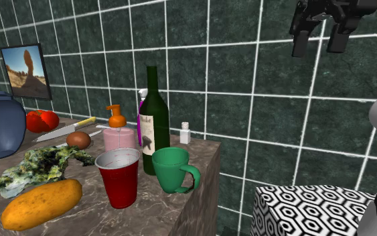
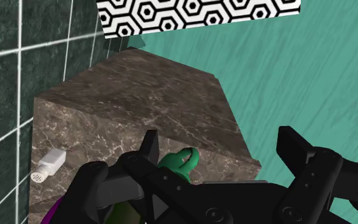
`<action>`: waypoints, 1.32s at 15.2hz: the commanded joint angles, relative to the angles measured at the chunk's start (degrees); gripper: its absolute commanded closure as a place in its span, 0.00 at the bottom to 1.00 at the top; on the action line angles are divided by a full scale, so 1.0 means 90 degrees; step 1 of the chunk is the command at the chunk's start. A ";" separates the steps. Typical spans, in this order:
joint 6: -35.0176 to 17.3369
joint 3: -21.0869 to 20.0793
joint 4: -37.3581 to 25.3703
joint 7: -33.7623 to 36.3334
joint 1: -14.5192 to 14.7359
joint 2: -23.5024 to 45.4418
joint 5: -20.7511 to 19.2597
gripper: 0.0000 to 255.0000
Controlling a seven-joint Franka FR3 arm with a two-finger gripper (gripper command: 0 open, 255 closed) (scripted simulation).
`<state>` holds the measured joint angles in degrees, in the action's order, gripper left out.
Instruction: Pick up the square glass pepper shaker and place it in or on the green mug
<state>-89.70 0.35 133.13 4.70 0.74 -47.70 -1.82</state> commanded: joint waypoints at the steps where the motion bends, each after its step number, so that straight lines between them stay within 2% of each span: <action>1: 0.0000 0.0000 0.0000 0.0000 0.0000 0.0000 0.0000 0.00; 12: -0.1659 0.1182 0.0197 -0.1046 -0.0391 0.1368 -0.0630 0.00; 20: -0.2766 0.2036 -0.0256 -0.1850 -0.0530 0.2846 -0.0681 0.00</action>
<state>-113.50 17.30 132.08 -10.40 -3.80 -24.28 -8.02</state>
